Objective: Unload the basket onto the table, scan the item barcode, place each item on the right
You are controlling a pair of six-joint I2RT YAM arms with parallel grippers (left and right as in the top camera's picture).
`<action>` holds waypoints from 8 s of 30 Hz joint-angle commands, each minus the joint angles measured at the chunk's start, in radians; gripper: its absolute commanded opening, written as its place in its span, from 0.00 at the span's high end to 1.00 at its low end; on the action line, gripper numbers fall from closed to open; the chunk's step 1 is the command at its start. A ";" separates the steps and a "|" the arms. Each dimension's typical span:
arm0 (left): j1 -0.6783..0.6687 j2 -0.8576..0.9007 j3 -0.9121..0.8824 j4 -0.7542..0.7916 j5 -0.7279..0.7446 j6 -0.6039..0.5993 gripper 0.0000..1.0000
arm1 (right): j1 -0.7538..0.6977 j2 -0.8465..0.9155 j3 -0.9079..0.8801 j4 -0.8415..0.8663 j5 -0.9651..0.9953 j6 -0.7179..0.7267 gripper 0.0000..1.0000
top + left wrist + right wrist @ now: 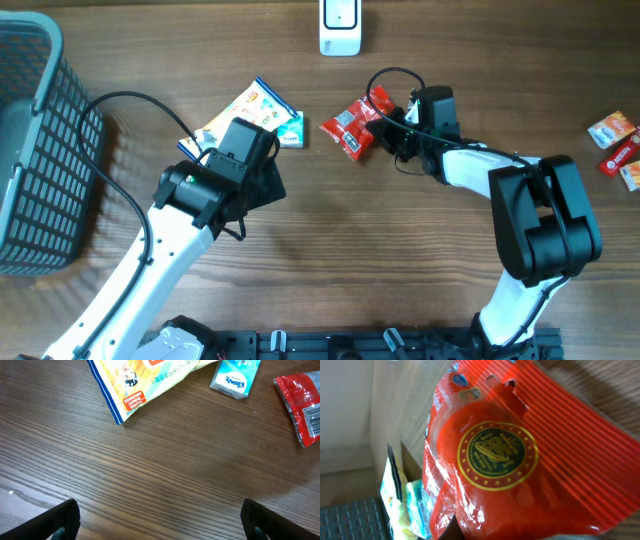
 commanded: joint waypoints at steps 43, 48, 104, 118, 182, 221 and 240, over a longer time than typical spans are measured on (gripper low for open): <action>0.007 0.000 0.008 -0.010 0.020 -0.018 0.00 | -0.200 0.000 -0.008 1.395 -0.688 0.781 0.96; 0.008 0.000 0.008 -0.010 0.020 -0.022 0.00 | -0.199 0.000 -0.008 1.367 -0.682 0.707 0.95; 0.147 0.000 0.008 -0.025 0.026 -0.062 0.00 | 0.348 0.105 0.422 0.563 1.208 -2.168 0.95; 0.147 0.000 0.008 -0.028 0.027 -0.062 0.00 | 0.310 0.412 0.570 0.949 1.126 -2.106 0.95; 0.147 0.000 0.007 -0.018 0.027 -0.066 0.00 | -0.431 0.375 0.772 0.040 1.822 -1.595 0.96; 0.147 0.000 0.007 0.017 0.018 -0.065 0.00 | -0.577 0.087 0.923 -0.769 0.840 -1.025 0.06; 0.288 0.000 0.008 0.047 -0.131 -0.065 0.00 | -0.338 -0.054 0.862 -1.077 -0.452 -0.822 0.16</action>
